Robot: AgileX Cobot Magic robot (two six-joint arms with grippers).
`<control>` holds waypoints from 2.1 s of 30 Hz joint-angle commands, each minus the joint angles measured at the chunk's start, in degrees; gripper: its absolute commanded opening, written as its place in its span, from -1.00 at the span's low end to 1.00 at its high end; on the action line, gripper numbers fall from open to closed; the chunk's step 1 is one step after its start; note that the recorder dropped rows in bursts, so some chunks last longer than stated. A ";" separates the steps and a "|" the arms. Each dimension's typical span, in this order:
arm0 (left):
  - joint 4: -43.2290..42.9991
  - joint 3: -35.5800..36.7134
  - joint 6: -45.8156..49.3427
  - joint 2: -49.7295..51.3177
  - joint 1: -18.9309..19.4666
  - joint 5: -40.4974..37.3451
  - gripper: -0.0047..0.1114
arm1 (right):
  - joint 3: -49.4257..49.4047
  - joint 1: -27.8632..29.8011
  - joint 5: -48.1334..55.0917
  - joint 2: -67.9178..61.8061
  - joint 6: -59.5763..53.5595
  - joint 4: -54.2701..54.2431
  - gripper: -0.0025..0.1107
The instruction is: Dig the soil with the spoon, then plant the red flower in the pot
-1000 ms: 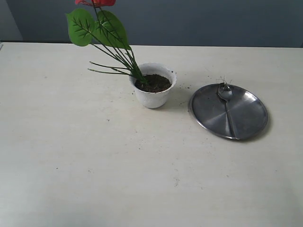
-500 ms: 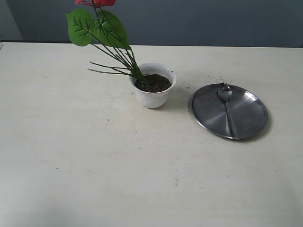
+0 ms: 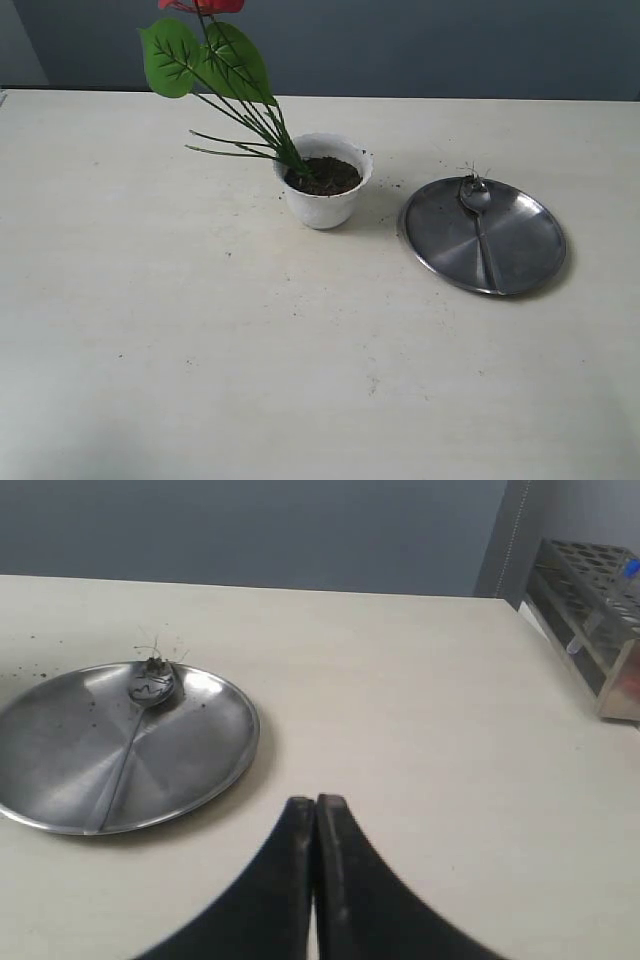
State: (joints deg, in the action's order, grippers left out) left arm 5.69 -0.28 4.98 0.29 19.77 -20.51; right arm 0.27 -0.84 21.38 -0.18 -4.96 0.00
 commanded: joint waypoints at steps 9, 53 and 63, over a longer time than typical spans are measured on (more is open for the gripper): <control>0.73 0.28 5.69 -0.29 -0.46 1.06 -0.91 | -0.27 0.15 -0.58 0.18 -0.06 0.30 -0.96; 0.74 0.28 5.68 -0.29 -0.46 1.27 -0.91 | -0.27 0.15 -0.58 0.18 -0.06 0.30 -0.96; 0.74 0.28 5.68 -0.29 -0.46 1.27 -0.91 | -0.27 0.15 -0.58 0.18 -0.06 0.30 -0.96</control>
State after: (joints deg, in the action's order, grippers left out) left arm 6.04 -0.28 10.70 0.29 19.77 -20.28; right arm 0.27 -0.84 21.38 -0.18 -4.96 0.00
